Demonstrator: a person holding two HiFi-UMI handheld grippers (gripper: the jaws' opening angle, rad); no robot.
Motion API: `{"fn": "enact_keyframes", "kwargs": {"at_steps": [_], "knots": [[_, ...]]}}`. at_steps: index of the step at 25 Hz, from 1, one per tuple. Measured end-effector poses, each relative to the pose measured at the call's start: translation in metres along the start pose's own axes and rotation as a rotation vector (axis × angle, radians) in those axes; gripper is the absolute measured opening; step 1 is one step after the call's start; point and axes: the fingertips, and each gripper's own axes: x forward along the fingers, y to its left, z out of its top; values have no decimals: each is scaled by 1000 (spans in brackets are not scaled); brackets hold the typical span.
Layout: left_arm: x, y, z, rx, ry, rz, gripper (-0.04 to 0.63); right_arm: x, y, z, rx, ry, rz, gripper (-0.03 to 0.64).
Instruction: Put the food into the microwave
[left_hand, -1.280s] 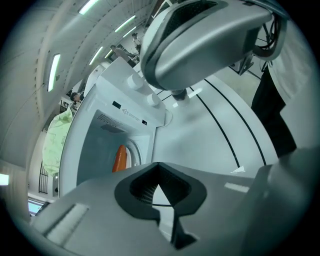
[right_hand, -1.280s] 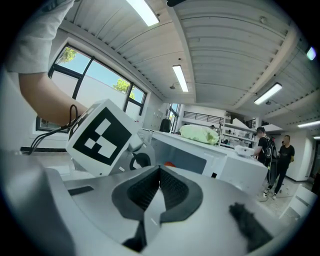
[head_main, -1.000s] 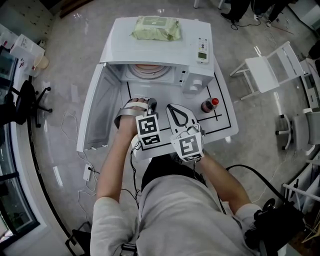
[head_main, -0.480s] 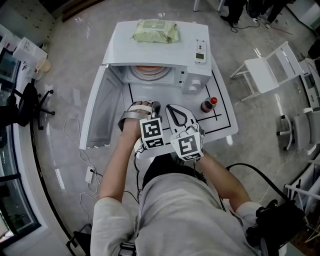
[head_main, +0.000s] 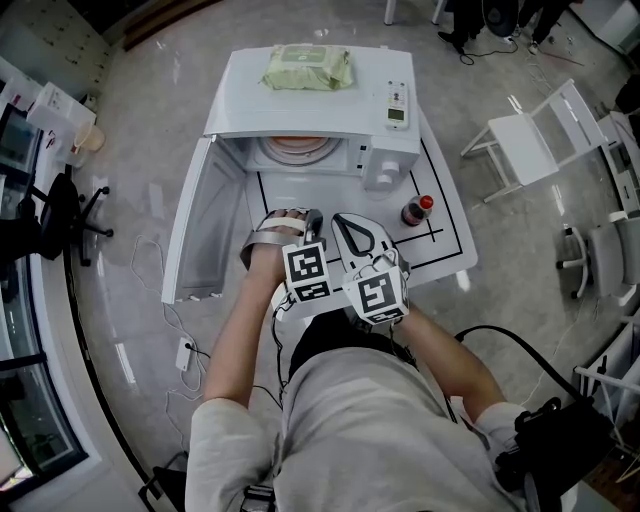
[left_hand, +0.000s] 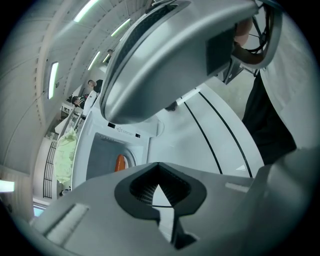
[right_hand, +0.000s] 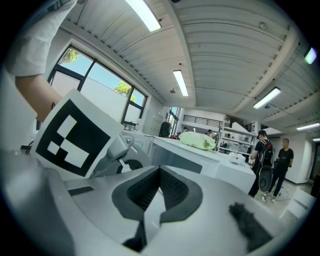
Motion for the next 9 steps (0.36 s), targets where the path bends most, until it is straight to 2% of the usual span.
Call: {"fn": "enact_keyframes", "kwargs": {"at_steps": [9], "knots": [[0,-4,1,-7,8,-5,9,-2,-4,0,2,-1,-3,11]]}}
